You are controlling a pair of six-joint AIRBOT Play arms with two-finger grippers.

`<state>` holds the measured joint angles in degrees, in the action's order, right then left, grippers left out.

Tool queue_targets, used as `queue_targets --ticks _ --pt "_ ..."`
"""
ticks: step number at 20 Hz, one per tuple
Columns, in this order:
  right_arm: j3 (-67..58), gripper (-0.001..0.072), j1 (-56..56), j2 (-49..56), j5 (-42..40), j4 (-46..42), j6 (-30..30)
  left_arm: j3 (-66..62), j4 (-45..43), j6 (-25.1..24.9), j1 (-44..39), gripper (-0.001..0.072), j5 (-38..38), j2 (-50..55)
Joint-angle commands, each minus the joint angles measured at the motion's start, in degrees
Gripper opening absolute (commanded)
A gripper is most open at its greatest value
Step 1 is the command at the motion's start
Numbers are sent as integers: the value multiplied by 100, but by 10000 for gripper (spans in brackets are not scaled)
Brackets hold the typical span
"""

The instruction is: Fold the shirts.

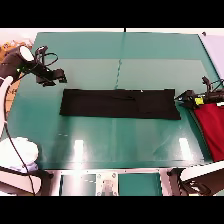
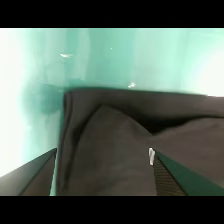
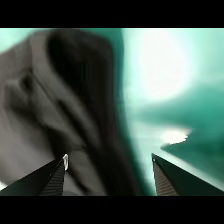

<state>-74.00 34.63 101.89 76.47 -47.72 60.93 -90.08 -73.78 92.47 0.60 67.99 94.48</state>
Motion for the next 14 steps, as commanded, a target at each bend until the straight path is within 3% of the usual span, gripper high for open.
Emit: queue_targets --ticks 1,7,8,9,10,11,12,14 --pt "17 612 -157 520 363 710 -667 -28 317 7 28 658 164 4" --pt "-321 592 -686 575 415 933 -697 -28 509 -2 28 658 249 4" --pt "-396 282 -734 573 422 929 -675 -28 564 -26 28 657 293 4" --pt "-459 20 -761 573 468 911 -675 -28 654 -136 28 655 321 4" --pt "-516 19 -774 573 511 911 -621 -28 765 -203 28 495 334 4" --pt "-575 18 -778 564 520 914 -522 -28 905 -380 28 220 350 4" --pt "-645 18 -776 529 531 907 -415 -28 1123 -634 28 20 356 4" --pt "-791 17 -776 358 686 872 -225 -28 1506 -706 -52 22 232 7"
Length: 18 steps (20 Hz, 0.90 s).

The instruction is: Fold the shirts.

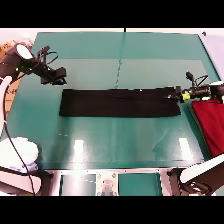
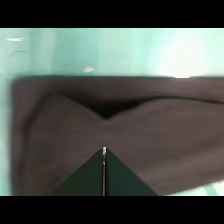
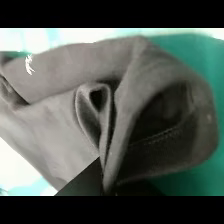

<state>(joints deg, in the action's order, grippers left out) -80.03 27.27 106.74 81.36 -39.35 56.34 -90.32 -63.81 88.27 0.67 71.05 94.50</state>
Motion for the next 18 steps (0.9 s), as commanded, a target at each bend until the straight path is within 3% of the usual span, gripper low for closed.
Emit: queue_targets --ticks 1,6,10,14,18 --pt "-267 17 -44 -260 339 -20 356 2 542 -289 -225 22 -238 11" --pt "-546 18 -280 -1349 1032 -160 1051 35 973 -457 -1982 23 -1681 645" --pt "-796 18 -669 -2168 1130 -157 1624 -173 1668 -737 -3311 23 -2684 1613" --pt "-1088 18 -1067 -2494 1132 -153 2116 -605 2079 -732 -3788 23 -2889 2131" --pt "-1093 18 -1484 -2529 1128 -155 2173 -704 2435 -739 -3834 22 -3010 2273"
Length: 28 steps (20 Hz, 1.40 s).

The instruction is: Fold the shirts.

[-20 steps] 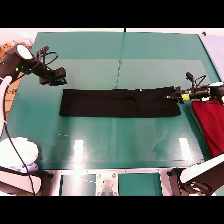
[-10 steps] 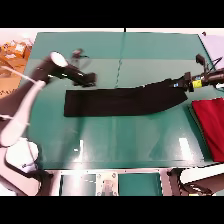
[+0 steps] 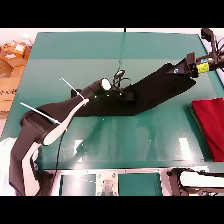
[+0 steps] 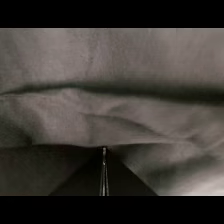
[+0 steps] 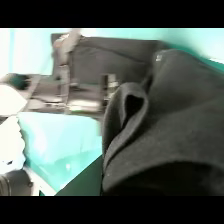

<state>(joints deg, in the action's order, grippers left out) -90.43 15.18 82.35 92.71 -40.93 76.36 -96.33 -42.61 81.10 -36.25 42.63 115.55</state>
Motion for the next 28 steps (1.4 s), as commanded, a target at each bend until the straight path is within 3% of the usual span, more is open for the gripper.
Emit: queue_targets --ticks 1,4,7,11,13,18,23,24,26,28 --pt "-52 18 -365 -87 -9 0 170 -105 295 -22 -142 23 -133 179" --pt "-50 18 -476 -76 -28 -4 175 -258 219 -236 -9 22 413 175" --pt "-50 18 -481 -76 -33 2 297 -905 -42 -356 479 22 1779 122" --pt "-50 19 -734 -79 -208 46 472 -2210 -1674 216 1386 22 3884 -72" --pt "-48 19 -1060 -74 -470 44 560 -2337 -2476 415 1886 23 4461 -411" --pt "-48 20 -2389 243 -1849 48 769 -2304 -3840 748 3014 23 5060 -1093" --pt "-50 20 -4227 1386 -4269 813 667 -2288 -3963 739 3657 23 5235 -1246" --pt "-52 48 -4577 1707 -4793 1086 501 -2288 -3965 739 3696 23 5265 -1246" --pt "-79 398 -5182 2361 -5543 1926 44 -2288 -3965 734 3716 22 5285 -1246" --pt "-153 433 -5305 2597 -5154 2376 -302 -2288 -3960 693 3713 23 5278 -1246"
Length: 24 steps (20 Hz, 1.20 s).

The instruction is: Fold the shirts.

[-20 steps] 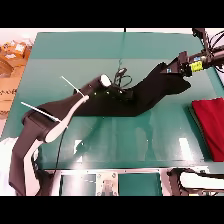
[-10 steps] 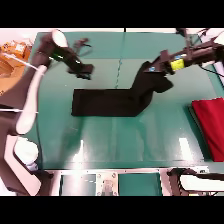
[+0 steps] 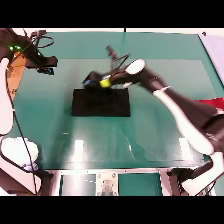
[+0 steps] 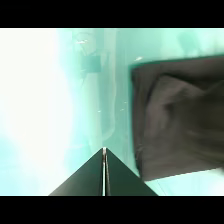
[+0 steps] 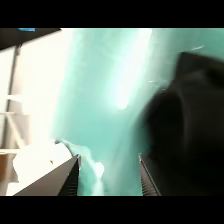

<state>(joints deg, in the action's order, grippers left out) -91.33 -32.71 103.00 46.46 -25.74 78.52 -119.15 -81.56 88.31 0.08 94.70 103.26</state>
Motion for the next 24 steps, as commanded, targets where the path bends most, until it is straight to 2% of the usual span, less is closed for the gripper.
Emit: queue_targets --ticks 1,2,3,4,5,8,11,12,13,14,15,19,22,24 --pt "-74 433 -417 511 -164 831 -647 -7 -59 -26 81 23 72 -17" --pt "-79 431 -214 463 251 835 -682 -7 -61 -28 81 23 70 -17" --pt "-83 397 44 417 603 833 -684 -7 -61 -26 81 23 59 -17" --pt "-83 191 365 374 975 833 -684 -7 -61 -26 81 23 50 -17" --pt "-83 26 697 339 1335 822 -684 -7 -61 -26 81 23 46 -17" --pt "-22 18 1786 234 2529 555 -682 -7 -61 -26 81 23 46 -17" --pt "621 18 2815 -212 2761 -339 -682 -7 -61 -24 81 23 55 -17" --pt "942 34 3178 -350 2785 -588 -682 -7 -61 -24 81 23 52 -17" --pt "1224 212 3480 -409 2833 -723 -682 -7 -61 -22 81 23 50 -17" --pt "1517 533 3740 -411 2852 -745 -695 -7 -61 -22 81 23 44 -17" --pt "1801 595 3901 -404 2828 -741 -890 -7 -59 -17 81 23 46 -17" --pt "2594 595 3746 -293 2135 -734 -1047 -7 -57 0 81 23 26 -17" --pt "2643 595 2997 -142 1484 -627 -1038 -7 -57 0 81 23 33 -17" --pt "2638 594 2420 -96 973 -243 -1003 -7 -55 -2 81 23 44 -17"
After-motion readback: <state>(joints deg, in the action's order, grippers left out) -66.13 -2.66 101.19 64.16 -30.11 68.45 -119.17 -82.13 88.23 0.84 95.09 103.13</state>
